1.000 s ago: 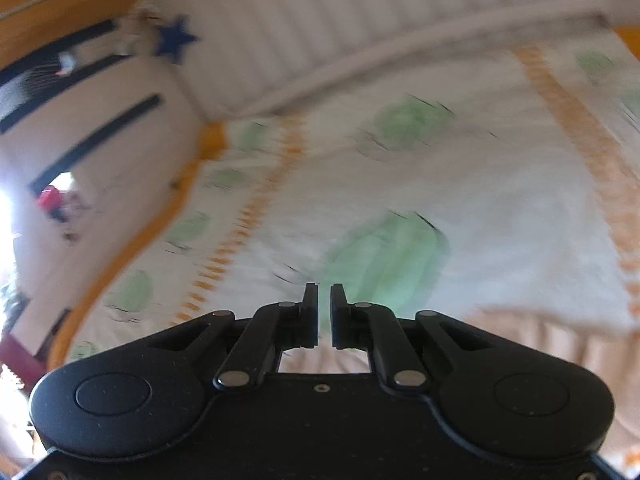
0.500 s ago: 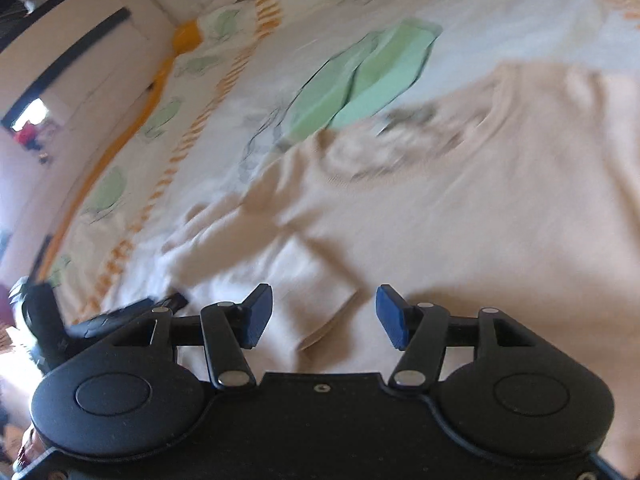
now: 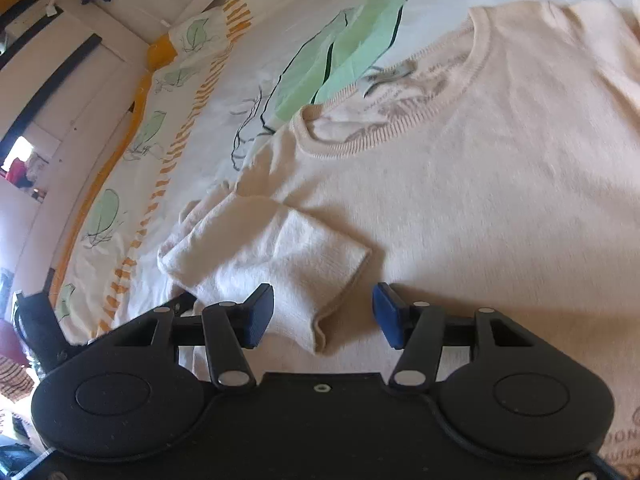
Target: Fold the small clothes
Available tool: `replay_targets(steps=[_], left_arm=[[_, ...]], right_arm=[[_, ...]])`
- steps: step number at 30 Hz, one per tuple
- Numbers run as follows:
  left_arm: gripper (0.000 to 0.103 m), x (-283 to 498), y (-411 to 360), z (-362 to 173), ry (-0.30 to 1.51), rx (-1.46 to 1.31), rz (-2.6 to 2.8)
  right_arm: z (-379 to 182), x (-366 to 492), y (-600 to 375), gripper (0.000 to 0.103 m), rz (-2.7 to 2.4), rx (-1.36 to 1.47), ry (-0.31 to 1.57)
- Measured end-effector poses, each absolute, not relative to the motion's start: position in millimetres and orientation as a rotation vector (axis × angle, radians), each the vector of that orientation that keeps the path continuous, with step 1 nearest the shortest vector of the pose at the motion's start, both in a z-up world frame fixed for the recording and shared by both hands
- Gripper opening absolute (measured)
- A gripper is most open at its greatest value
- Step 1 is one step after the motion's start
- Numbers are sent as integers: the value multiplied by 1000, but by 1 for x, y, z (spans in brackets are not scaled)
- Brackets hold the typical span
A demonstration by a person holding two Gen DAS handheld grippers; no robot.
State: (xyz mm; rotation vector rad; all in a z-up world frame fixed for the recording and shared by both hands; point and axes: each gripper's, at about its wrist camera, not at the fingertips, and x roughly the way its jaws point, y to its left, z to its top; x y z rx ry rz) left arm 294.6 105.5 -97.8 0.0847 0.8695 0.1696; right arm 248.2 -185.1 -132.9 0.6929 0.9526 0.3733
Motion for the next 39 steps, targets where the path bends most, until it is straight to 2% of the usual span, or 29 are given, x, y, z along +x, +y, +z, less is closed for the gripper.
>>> replay_targets(steps=[1, 2, 3, 4, 8, 12, 17, 22, 25, 33, 35, 37, 39], left_arm=[[58, 295, 105, -98, 870, 85, 171], [58, 295, 104, -98, 869, 87, 172], [58, 295, 104, -98, 869, 90, 172], [58, 295, 104, -98, 869, 91, 171], [58, 294, 106, -97, 868, 82, 169], [58, 293, 102, -96, 856, 116, 172], [58, 287, 86, -91, 812, 183, 137], [58, 283, 71, -95, 807, 239, 96], [58, 281, 67, -98, 811, 262, 79], [63, 281, 78, -101, 861, 228, 71], [64, 280, 80, -104, 915, 252, 63], [64, 273, 84, -102, 934, 269, 36], [63, 267, 91, -97, 963, 271, -3]], right_arm=[[-135, 248, -184, 61, 383, 699, 949], [-136, 251, -182, 54, 392, 710, 947], [-137, 254, -179, 27, 405, 723, 952], [-140, 260, -174, 11, 416, 736, 968], [-133, 277, -162, 13, 436, 771, 965], [-89, 280, -174, 13, 457, 705, 870], [-18, 276, -228, 13, 403, 615, 716], [12, 264, -285, 13, 274, 511, 690], [2, 260, -307, 13, 191, 458, 732], [-82, 262, -316, 13, 66, 423, 961], [-102, 262, -315, 19, 36, 412, 1033], [-110, 258, -319, 19, -23, 380, 1059], [-108, 255, -322, 28, -60, 371, 1052]])
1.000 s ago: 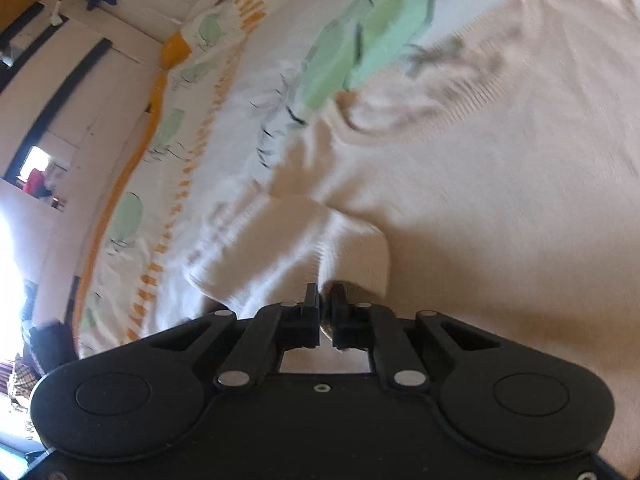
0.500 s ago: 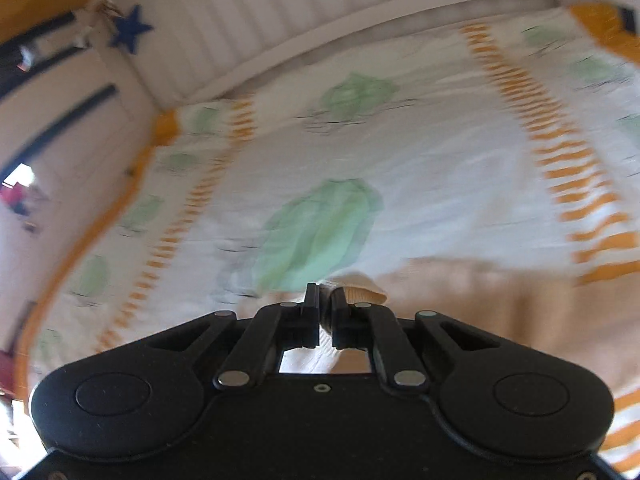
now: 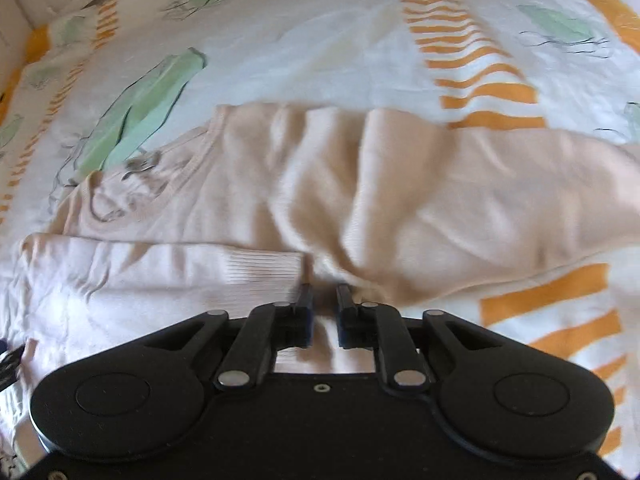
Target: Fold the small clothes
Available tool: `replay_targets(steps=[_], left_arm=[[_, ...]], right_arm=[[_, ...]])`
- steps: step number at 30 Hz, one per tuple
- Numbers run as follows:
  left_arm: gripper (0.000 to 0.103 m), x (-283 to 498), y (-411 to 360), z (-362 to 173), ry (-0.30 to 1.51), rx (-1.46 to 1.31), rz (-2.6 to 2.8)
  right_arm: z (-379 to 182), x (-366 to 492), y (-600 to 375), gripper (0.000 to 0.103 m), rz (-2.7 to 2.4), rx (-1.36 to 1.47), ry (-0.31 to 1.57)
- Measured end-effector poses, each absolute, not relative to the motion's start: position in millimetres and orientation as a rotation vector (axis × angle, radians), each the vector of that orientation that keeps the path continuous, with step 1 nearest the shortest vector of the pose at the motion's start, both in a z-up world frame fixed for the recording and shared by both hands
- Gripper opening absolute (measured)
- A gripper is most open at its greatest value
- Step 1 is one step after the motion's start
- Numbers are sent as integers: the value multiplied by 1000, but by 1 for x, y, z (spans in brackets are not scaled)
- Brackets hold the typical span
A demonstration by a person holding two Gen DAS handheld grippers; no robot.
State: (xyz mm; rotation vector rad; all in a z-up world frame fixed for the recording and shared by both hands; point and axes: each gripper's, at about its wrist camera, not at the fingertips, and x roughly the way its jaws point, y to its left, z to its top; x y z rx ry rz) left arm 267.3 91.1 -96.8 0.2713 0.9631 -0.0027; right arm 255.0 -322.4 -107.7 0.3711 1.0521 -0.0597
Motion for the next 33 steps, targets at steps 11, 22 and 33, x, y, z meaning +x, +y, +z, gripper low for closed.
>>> replay_targets(steps=[11, 22, 33], left_arm=[[63, 290, 101, -75, 823, 1, 7], [66, 287, 99, -107, 891, -87, 102], [67, 280, 96, -107, 871, -109, 146]], right_arm=[[-35, 275, -211, 66, 181, 62, 738], [-35, 327, -31, 66, 626, -264, 635], [-85, 365, 29, 60, 711, -567, 715]])
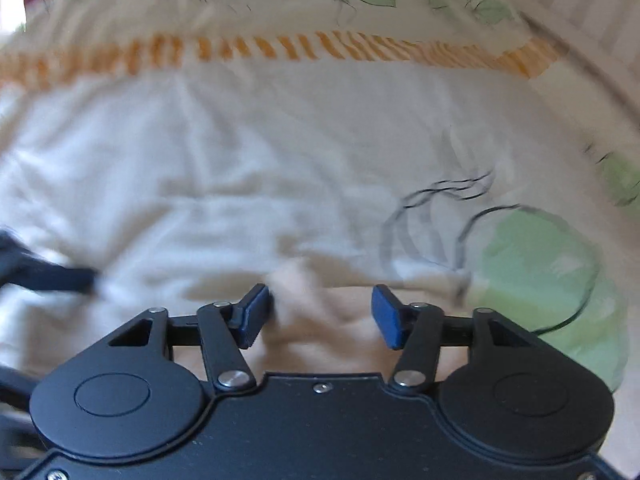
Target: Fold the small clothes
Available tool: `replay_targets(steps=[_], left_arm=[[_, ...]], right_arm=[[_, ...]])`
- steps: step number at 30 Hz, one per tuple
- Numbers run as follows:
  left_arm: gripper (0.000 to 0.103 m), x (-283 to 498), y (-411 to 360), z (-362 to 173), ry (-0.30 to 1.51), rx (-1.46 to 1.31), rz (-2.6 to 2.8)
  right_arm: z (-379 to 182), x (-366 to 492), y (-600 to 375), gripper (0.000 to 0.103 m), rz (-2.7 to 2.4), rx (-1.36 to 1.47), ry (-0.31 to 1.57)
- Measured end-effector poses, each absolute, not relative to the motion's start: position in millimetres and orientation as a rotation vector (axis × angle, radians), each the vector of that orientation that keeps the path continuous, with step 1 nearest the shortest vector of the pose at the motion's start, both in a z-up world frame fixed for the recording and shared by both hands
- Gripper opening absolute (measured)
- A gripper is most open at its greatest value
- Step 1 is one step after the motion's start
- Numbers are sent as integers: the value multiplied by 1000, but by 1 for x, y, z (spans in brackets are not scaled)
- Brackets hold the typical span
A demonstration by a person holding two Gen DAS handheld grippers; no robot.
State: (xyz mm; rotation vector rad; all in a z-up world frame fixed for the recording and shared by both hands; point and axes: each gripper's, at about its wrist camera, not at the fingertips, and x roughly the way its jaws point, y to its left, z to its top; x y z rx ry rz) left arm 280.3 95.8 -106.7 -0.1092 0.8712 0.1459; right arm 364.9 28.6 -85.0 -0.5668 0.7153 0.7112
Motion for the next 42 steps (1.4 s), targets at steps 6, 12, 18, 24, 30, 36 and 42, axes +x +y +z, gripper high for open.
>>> replay_targets(steps=[6, 12, 18, 24, 30, 36, 42], left_arm=[[68, 281, 96, -108, 876, -109, 147], [68, 281, 95, -108, 873, -106, 155], [68, 280, 95, -108, 872, -105, 155], [68, 281, 96, -107, 876, -115, 156], [69, 281, 95, -107, 876, -112, 155], [69, 281, 94, -108, 873, -106, 157], [69, 280, 94, -108, 870, -104, 156]], right_arm=[[-74, 405, 2, 54, 389, -367, 700], [-58, 376, 0, 54, 669, -336, 651], [-74, 359, 42, 53, 863, -583, 688], [-83, 355, 46, 52, 854, -606, 730], [-85, 363, 42, 56, 833, -595, 732], [-79, 381, 27, 20, 835, -515, 837], [-72, 397, -15, 6, 640, -322, 851]])
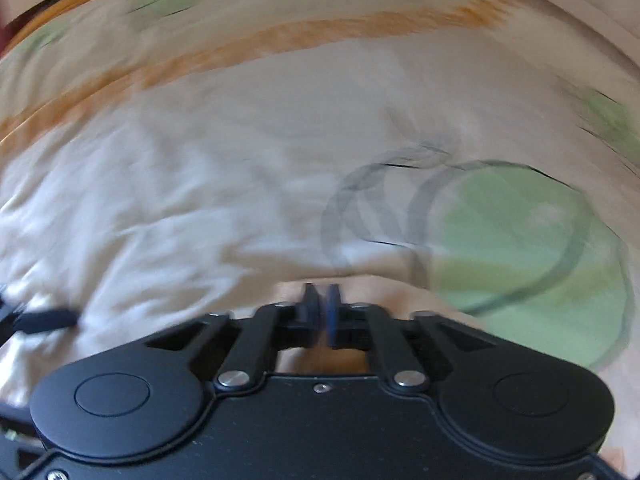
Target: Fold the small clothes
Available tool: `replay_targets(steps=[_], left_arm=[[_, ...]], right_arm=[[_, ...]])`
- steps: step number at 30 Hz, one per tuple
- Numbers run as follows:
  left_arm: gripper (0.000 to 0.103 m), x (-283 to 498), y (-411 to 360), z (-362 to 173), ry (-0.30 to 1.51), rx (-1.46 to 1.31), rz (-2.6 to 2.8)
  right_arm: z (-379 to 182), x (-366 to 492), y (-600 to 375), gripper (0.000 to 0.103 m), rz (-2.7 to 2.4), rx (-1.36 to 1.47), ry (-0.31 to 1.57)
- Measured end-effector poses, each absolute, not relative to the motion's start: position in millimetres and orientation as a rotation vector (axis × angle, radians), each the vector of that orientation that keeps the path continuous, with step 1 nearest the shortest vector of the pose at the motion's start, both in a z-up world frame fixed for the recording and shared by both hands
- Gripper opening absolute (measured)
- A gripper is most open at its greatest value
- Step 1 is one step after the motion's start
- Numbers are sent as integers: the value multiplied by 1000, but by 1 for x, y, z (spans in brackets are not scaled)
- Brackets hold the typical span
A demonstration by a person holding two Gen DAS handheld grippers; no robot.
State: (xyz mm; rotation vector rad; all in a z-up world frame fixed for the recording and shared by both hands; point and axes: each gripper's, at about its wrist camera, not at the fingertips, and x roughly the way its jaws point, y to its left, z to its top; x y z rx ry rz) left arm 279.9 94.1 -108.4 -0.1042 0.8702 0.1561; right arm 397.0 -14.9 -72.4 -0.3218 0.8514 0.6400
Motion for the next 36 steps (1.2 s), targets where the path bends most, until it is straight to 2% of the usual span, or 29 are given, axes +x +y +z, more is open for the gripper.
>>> replay_targets(steps=[5, 8, 16, 21, 22, 24, 25, 31, 36], left_arm=[[69, 280, 94, -109, 871, -104, 157], [70, 280, 94, -108, 871, -106, 155], [69, 278, 99, -105, 874, -137, 174], [69, 278, 96, -105, 873, -105, 173], [70, 278, 96, -105, 873, -103, 172], [70, 278, 95, -104, 874, -103, 174], [69, 277, 95, -104, 874, -102, 177], [69, 275, 98, -100, 867, -128, 204], [69, 276, 98, -100, 865, -127, 220]], right_arm=[[-67, 409, -45, 10, 553, -198, 848], [-54, 397, -38, 19, 651, -185, 804], [-67, 382, 8, 19, 784, -263, 813], [-73, 395, 18, 20, 877, -100, 833], [-69, 396, 13, 22, 878, -53, 820], [-59, 394, -2, 46, 829, -8, 754], [-56, 392, -10, 49, 801, -7, 728], [-50, 358, -52, 49, 744, -70, 704], [-71, 345, -44, 49, 757, -100, 756]])
